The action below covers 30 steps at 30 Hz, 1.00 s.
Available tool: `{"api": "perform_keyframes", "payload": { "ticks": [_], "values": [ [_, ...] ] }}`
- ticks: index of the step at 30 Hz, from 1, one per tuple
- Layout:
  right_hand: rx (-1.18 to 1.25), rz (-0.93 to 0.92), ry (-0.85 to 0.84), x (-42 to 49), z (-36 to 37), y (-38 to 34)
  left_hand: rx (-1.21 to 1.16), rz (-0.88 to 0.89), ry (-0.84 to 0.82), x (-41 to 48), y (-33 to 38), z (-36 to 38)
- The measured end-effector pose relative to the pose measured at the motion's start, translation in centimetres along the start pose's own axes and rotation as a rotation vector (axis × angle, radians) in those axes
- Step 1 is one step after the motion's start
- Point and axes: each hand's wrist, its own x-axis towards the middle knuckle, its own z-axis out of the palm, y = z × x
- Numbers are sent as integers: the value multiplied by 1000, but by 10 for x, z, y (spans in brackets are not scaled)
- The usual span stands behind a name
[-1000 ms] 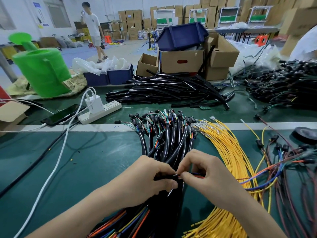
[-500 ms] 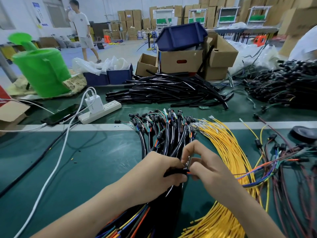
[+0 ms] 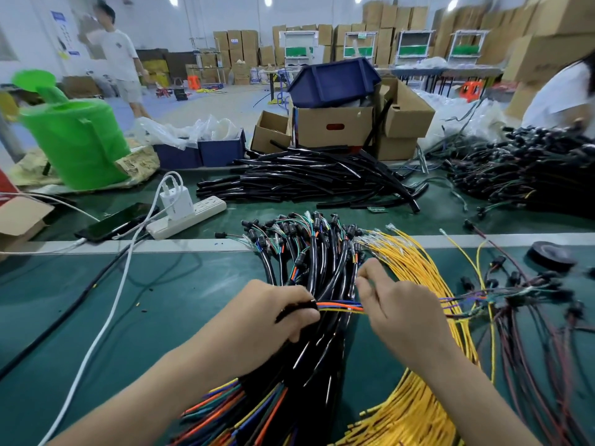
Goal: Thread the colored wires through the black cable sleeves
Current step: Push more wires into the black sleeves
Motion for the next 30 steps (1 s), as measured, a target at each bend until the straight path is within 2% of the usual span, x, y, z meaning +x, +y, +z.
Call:
{"api": "perform_keyframes", "payload": {
  "ticks": [4, 8, 11, 13, 18, 21, 24, 26, 30],
  "values": [
    [74, -187, -9, 6, -12, -33, 55, 177, -51, 7, 17, -5],
    [156, -156, 81, 9, -23, -40, 56, 321, 52, 7, 30, -12],
    [122, -23, 109, 9, -24, -19, -1, 216, 131, 2, 21, -19],
    [124, 60, 103, 7, -23, -2, -6, 147, 99, -3, 13, -21],
    [42, 20, 85, 7, -29, 2, 40, 79, -22, -10, 6, -18],
    [54, -32, 49, 11, -37, -24, 99, 118, -45, -6, 15, -13],
    [192, -125, 39, 8, -40, -51, 59, 218, -44, -5, 32, -12],
    [270, -124, 4, 7, -39, -53, 45, 273, -18, -5, 39, -15],
    [190, -46, 18, 6, -36, -37, 69, 269, 57, -11, 29, -25]
  ]
}}
